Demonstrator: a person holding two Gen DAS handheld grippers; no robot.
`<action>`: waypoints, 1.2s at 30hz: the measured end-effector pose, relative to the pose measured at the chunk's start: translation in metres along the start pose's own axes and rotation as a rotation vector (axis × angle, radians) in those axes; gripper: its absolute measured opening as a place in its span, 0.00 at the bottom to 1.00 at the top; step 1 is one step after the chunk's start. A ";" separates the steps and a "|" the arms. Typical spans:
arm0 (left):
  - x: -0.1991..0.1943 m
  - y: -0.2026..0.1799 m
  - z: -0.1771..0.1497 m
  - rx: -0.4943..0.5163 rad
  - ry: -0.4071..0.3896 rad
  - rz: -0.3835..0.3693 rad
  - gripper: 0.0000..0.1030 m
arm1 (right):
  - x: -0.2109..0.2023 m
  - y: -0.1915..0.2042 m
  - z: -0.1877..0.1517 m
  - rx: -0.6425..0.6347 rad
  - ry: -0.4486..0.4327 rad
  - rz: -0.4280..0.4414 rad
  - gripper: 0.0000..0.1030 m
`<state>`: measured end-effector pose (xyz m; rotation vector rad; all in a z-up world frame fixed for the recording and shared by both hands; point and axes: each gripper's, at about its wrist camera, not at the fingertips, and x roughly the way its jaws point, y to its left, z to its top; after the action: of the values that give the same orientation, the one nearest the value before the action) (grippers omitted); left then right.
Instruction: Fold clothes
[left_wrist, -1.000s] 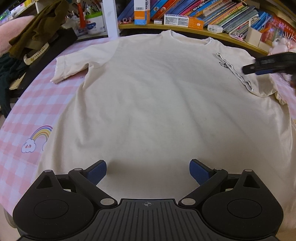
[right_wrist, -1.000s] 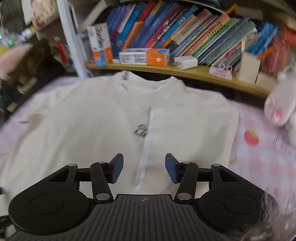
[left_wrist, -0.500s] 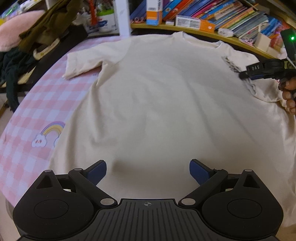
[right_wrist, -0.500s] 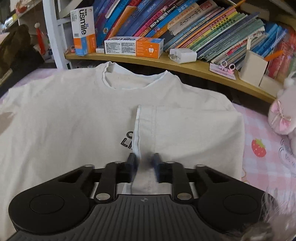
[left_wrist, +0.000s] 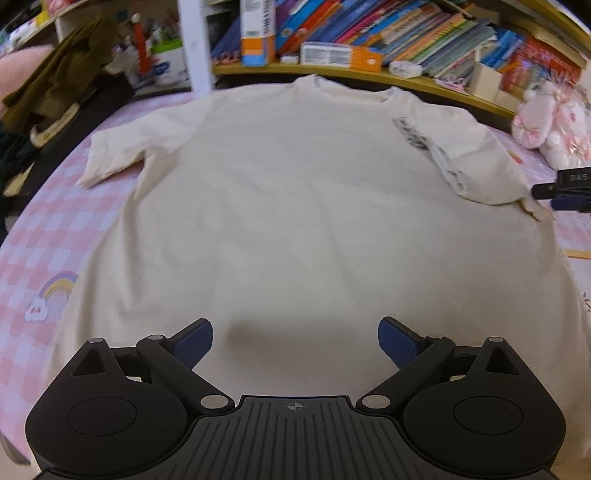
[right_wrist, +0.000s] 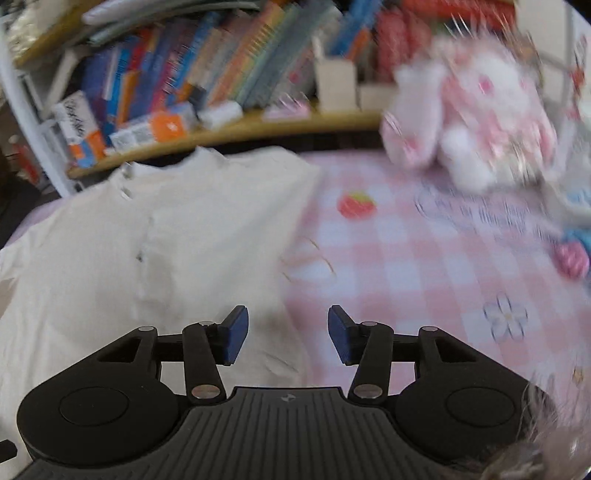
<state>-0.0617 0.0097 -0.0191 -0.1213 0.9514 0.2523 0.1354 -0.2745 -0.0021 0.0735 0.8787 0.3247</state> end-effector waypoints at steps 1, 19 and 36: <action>-0.001 -0.004 0.000 0.007 -0.006 -0.002 0.95 | 0.003 -0.004 -0.001 0.017 0.011 0.017 0.44; -0.013 -0.021 -0.011 -0.012 -0.002 0.035 0.95 | 0.017 -0.030 0.000 0.005 0.059 0.112 0.06; -0.035 -0.009 -0.028 -0.047 -0.017 0.090 0.95 | 0.022 -0.040 0.013 -0.079 0.066 0.114 0.06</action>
<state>-0.1007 -0.0108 -0.0070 -0.1192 0.9355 0.3584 0.1685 -0.3043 -0.0177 0.0402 0.9278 0.4696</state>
